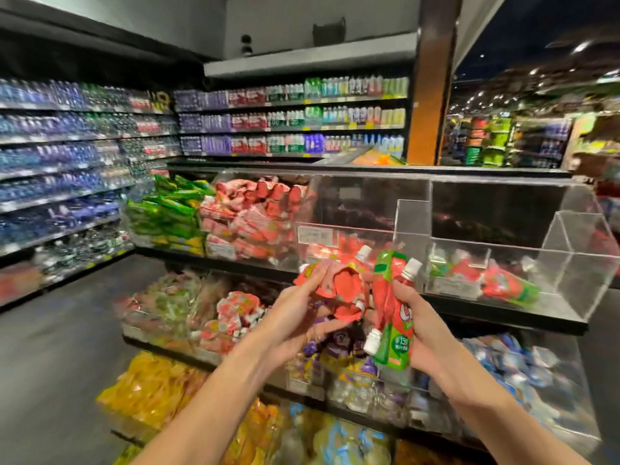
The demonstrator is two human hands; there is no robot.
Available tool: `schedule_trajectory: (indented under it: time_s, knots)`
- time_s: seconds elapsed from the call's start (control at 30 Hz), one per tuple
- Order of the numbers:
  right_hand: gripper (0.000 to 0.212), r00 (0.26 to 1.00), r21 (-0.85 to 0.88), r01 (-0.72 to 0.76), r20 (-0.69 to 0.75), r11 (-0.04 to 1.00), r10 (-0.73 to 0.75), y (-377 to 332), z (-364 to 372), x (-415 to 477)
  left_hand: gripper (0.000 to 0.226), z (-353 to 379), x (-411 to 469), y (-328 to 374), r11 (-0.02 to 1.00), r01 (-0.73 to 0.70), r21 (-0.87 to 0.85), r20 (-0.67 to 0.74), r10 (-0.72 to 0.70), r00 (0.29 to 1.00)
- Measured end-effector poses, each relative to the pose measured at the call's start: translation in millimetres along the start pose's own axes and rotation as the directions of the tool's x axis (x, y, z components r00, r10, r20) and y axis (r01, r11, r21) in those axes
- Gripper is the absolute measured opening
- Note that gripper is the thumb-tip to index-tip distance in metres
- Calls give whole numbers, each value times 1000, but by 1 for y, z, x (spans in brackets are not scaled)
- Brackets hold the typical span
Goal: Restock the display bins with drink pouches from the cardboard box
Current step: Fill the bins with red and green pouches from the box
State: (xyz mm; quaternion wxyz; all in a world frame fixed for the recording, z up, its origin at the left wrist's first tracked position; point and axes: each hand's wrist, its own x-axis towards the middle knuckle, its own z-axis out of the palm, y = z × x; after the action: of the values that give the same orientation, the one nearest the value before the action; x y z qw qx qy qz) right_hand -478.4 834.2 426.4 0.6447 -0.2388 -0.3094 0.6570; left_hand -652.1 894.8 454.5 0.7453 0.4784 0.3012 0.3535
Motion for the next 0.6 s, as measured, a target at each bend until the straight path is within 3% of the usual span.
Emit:
schedule_trajectory:
  time_s: [0.27, 0.4, 0.6]
  knots:
    - [82, 999, -80, 39, 18, 996, -38, -48, -31, 31, 34, 11, 59, 37, 993, 42, 107, -58, -36, 998]
    - [84, 998, -119, 20, -51, 993, -26, -65, -47, 43, 24, 10, 73, 32, 1000, 18, -2, 52, -17, 998]
    - [87, 995, -130, 47, -80, 990, -58, -92, -53, 53, 24, 7, 114, 51, 997, 34, 62, 170, -44, 984]
